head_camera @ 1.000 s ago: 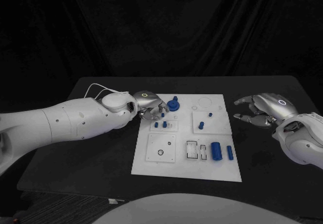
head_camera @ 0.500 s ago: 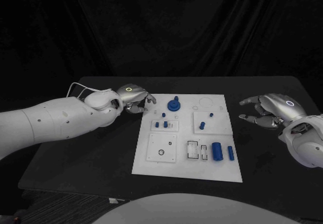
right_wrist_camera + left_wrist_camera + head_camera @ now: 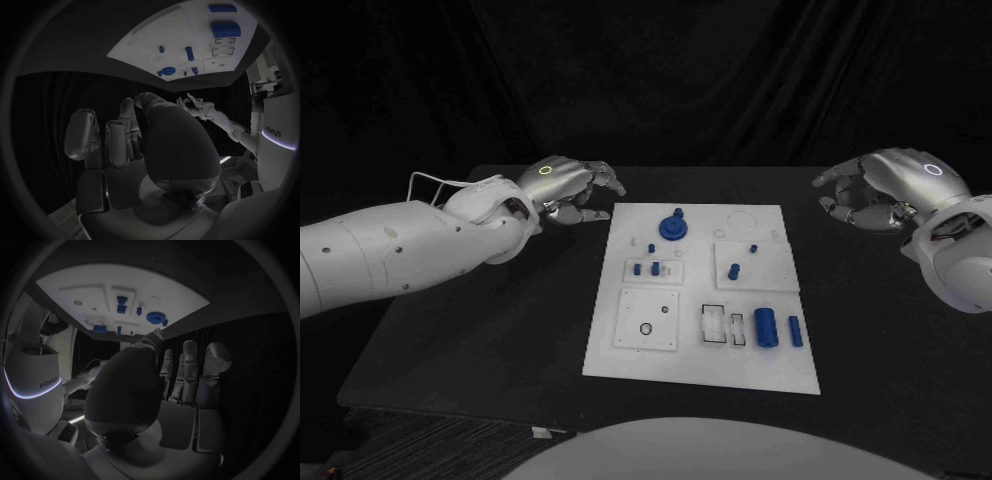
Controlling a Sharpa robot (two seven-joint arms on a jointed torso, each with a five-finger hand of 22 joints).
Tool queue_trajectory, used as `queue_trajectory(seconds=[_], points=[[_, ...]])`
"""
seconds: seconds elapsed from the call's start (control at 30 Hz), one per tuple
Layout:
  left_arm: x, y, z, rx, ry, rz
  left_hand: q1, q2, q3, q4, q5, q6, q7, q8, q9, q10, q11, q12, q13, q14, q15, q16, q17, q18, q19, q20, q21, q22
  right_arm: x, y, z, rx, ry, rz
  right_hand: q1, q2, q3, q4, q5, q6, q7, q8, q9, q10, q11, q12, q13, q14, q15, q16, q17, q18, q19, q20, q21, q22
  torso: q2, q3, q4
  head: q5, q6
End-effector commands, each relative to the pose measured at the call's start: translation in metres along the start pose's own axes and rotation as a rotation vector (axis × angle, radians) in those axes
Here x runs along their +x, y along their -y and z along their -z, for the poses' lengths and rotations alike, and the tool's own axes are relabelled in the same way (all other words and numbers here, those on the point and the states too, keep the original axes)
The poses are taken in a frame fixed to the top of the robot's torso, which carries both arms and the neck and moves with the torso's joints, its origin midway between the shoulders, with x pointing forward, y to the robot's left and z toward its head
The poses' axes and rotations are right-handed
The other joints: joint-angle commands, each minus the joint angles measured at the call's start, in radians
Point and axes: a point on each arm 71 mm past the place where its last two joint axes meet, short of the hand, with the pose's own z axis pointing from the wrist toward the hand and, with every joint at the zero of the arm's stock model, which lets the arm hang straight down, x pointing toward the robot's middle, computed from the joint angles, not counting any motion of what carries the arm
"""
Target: Assemble the parts on the task board
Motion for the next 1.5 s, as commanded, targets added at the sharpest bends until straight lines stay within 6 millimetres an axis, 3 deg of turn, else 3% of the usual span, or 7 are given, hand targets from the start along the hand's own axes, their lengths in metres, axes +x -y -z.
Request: queue_trajectory(seconds=[0.03, 0.17, 0.33, 0.47, 0.7, 1.23, 1.5], points=[[-0.012, 0.011, -0.001, 0.078, 0.133, 0.170, -0.032, -0.005, -0.027, 0.013, 0.026, -0.014, -0.013, 0.009, -0.001, -0.076, 0.002, 0.056, 0.019, -0.076, 0.007, -0.022, -0.019, 0.036, -0.117, 0.012, -0.142, 0.081, 0.004, -0.003, -0.006, -0.009, -0.061, 0.021, 0.002, -0.015, 0.017, -0.004, -0.004, 0.005, -0.006, 0.004, 0.012, -0.099, 0.021, -0.111, -0.069, 0.056, 0.005, -0.031, 0.063, 0.020, -0.018, 0.005, -0.038, 0.152, 0.004, -0.0062, 0.0054, -0.008, 0.021], [-0.015, 0.017, 0.001, 0.087, 0.173, 0.363, -0.057, 0.013, -0.053, 0.008, 0.068, -0.020, -0.008, 0.021, 0.000, -0.154, 0.014, 0.118, 0.031, -0.225, 0.036, -0.108, -0.053, 0.070, -0.391, 0.026, -0.454, 0.006, 0.008, -0.011, -0.015, -0.048, -0.080, 0.027, 0.009, -0.020, 0.022, -0.026, -0.009, 0.010, -0.014, 0.010, 0.031, -0.126, 0.035, -0.153, -0.106, 0.047, 0.006, -0.049, 0.045, 0.026, -0.032, 0.008, -0.070, 0.145, 0.009, -0.0164, 0.0159, -0.031, 0.041], [-0.016, 0.016, 0.000, 0.081, 0.222, 0.573, -0.054, 0.083, -0.094, 0.009, 0.171, -0.029, 0.047, 0.044, -0.001, -0.306, 0.016, 0.209, 0.018, -0.447, 0.100, -0.204, -0.082, 0.036, -0.606, 0.063, -0.653, -0.056, 0.020, -0.019, -0.021, -0.074, -0.130, 0.030, 0.012, -0.020, 0.021, -0.052, -0.015, 0.001, -0.014, 0.007, 0.051, -0.180, 0.053, -0.179, -0.125, 0.029, 0.018, -0.076, 0.020, 0.034, -0.059, 0.017, -0.126, 0.133, 0.018, -0.0373, 0.0444, -0.076, 0.069], [-0.014, 0.016, 0.001, 0.089, 0.242, 0.651, -0.013, 0.112, -0.126, 0.009, 0.283, -0.017, 0.060, 0.076, 0.003, -0.329, 0.022, 0.237, -0.013, -0.528, 0.112, -0.256, -0.117, 0.041, -0.634, 0.073, -0.725, -0.094, 0.032, -0.024, -0.022, -0.091, -0.170, 0.030, 0.015, -0.022, 0.021, -0.068, -0.023, -0.011, -0.017, 0.000, 0.060, -0.216, 0.065, -0.191, -0.135, 0.015, 0.028, -0.094, 0.001, 0.040, -0.078, 0.026, -0.164, 0.125, 0.022, -0.0511, 0.0621, -0.106, 0.088], [-0.007, 0.022, 0.006, 0.106, 0.234, 0.726, 0.024, 0.134, -0.152, 0.006, 0.312, -0.009, 0.065, 0.117, 0.012, -0.332, 0.022, 0.260, -0.038, -0.523, 0.109, -0.266, -0.138, 0.050, -0.623, 0.078, -0.753, -0.109, 0.048, -0.034, -0.024, -0.120, -0.220, 0.025, 0.001, -0.020, 0.013, -0.074, -0.063, -0.019, -0.009, -0.004, 0.073, -0.232, 0.079, -0.201, -0.154, 0.010, 0.044, -0.092, -0.002, 0.040, -0.082, 0.038, -0.170, 0.125, 0.029, -0.0769, 0.0839, -0.138, 0.108], [-0.001, 0.031, 0.008, 0.120, 0.204, 0.779, 0.071, 0.160, -0.196, 0.003, 0.334, -0.096, 0.079, 0.200, 0.039, -0.339, 0.035, 0.288, -0.077, -0.487, 0.124, -0.272, -0.165, 0.059, -0.592, 0.095, -0.782, -0.114, 0.070, -0.040, -0.016, -0.131, -0.277, 0.009, -0.025, -0.017, -0.025, -0.081, -0.159, -0.058, 0.015, -0.026, 0.087, -0.257, 0.087, -0.207, -0.181, 0.002, 0.055, -0.092, -0.015, 0.044, -0.089, 0.053, -0.193, 0.120, 0.034, -0.1076, 0.1117, -0.173, 0.129], [0.001, 0.032, 0.009, 0.117, 0.198, 0.785, 0.081, 0.164, -0.205, 0.002, 0.339, -0.116, 0.080, 0.229, 0.047, -0.339, 0.038, 0.298, -0.083, -0.485, 0.125, -0.273, -0.170, 0.062, -0.587, 0.097, -0.789, -0.112, 0.074, -0.036, -0.014, -0.111, -0.300, 0.015, -0.034, -0.014, -0.037, -0.079, -0.142, -0.055, 0.013, -0.024, 0.093, -0.268, 0.091, -0.207, -0.187, -0.002, 0.061, -0.096, -0.022, 0.046, -0.094, 0.058, -0.207, 0.117, 0.028, -0.1041, 0.1179, -0.186, 0.120]])
